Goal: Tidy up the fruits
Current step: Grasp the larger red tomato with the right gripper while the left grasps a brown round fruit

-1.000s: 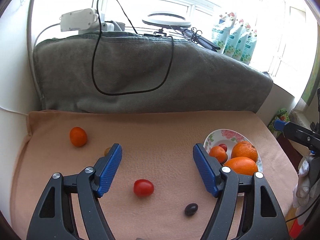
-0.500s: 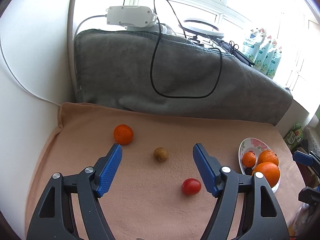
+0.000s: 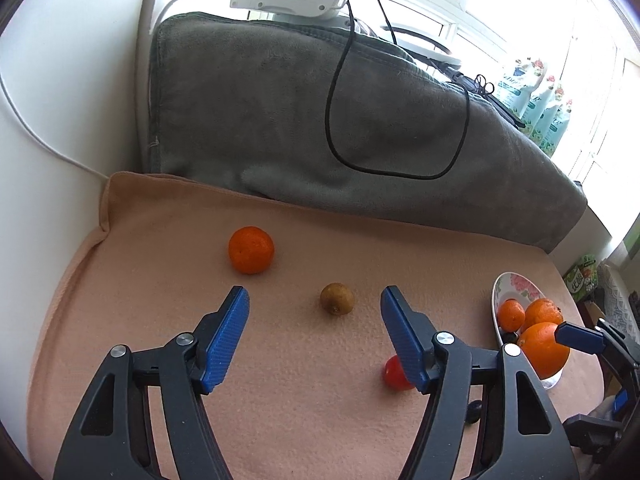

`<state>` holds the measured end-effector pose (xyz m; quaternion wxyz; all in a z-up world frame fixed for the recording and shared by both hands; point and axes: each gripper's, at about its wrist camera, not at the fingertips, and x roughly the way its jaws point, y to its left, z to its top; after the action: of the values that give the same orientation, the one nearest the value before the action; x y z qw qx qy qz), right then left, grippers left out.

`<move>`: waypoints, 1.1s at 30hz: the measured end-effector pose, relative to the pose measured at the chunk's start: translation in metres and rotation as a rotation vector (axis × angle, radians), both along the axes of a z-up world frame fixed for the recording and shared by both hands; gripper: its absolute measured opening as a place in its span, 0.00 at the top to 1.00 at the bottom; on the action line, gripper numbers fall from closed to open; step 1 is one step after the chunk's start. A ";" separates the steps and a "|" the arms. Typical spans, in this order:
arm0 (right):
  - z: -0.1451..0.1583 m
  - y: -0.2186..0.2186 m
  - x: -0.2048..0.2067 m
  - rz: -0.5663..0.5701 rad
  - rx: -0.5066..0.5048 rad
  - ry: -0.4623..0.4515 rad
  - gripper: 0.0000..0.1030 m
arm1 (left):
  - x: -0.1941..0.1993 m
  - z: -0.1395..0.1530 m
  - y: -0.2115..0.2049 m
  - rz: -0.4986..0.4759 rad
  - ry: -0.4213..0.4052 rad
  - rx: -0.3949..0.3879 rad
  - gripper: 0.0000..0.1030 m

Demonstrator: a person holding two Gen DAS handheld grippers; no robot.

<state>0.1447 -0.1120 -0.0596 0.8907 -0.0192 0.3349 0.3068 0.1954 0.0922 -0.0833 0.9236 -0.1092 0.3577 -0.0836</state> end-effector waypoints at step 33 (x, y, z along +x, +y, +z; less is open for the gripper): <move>-0.074 0.069 0.079 0.016 -0.136 0.232 0.58 | 0.052 -0.049 -0.029 -0.136 0.116 -0.025 0.66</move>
<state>0.2232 -0.0434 -0.1334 0.8401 -0.0464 0.4556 0.2908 0.2479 0.0634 -0.1320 0.8921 -0.1006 0.4162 -0.1443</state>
